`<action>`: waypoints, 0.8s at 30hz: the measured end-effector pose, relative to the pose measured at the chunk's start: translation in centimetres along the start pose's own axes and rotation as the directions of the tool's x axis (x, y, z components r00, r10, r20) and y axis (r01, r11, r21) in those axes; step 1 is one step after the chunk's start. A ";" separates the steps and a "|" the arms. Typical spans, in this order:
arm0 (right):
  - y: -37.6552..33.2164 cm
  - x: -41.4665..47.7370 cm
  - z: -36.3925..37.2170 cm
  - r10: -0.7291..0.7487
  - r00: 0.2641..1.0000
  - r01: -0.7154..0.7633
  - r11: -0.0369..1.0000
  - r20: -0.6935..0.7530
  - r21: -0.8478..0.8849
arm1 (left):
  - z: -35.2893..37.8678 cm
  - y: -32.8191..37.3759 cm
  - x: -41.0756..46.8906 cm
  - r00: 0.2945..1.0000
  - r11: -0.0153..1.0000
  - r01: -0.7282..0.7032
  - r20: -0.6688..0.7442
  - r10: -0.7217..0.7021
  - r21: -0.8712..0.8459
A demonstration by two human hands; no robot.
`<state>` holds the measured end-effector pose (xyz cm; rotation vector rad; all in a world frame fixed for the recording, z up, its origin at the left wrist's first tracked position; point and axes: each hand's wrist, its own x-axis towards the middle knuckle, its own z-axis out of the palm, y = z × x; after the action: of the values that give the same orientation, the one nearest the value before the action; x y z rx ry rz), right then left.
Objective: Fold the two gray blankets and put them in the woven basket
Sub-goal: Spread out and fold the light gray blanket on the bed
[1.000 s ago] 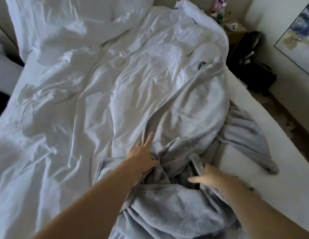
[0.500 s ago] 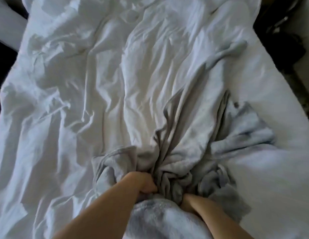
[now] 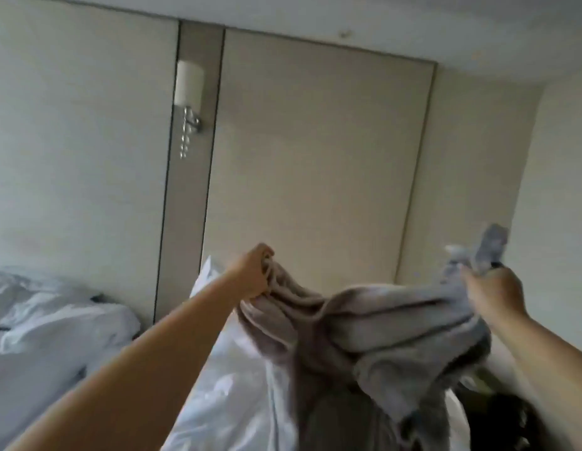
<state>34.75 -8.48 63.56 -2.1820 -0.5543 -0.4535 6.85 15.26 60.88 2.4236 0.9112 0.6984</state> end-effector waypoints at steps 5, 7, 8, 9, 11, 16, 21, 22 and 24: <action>-4.4 6.0 -11.0 -0.086 0.958 0.180 0.923 -0.275 0.339 | -12.1 1.2 3.9 0.888 0.976 -0.092 -0.426 0.170 0.198; -4.0 6.2 -12.3 -0.082 0.942 0.200 0.916 -0.325 0.348 | -13.3 0.0 3.4 0.839 0.986 -0.074 -0.526 0.143 0.149; -3.6 5.9 -12.6 -0.058 0.950 0.172 0.918 -0.308 0.358 | -13.4 -0.5 3.1 0.827 0.992 -0.054 -0.552 0.107 0.113; -3.1 5.6 -12.9 -0.035 0.953 0.154 0.911 -0.300 0.382 | -13.4 -1.0 2.7 0.804 0.995 -0.042 -0.587 0.090 0.095; -2.0 4.4 -13.4 0.044 0.961 0.072 0.915 -0.274 0.398 | -13.1 -1.8 1.5 0.789 0.994 -0.017 -0.608 0.080 0.110; 3.0 -0.3 -12.3 0.197 0.966 -0.114 0.904 -0.166 0.411 | -9.7 -4.9 -3.0 0.844 0.992 -0.041 -0.528 0.098 0.119; 9.3 -8.6 -8.1 0.281 0.959 -0.275 0.899 0.032 0.342 | -3.4 -9.5 -8.9 0.925 0.979 -0.013 -0.369 0.088 0.202; 10.9 -10.8 -7.0 0.308 0.949 -0.314 0.897 0.068 0.312 | -1.8 -10.7 -10.4 0.947 0.974 0.005 -0.313 0.069 0.229; 14.4 -16.1 -4.8 0.395 0.904 -0.425 0.874 0.163 0.236 | 2.0 -13.1 -14.0 0.984 0.954 0.036 -0.175 0.017 0.297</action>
<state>28.24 -24.20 49.44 -1.9958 -0.1798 -0.0234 -7.16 13.91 47.74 2.6493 1.1726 0.8335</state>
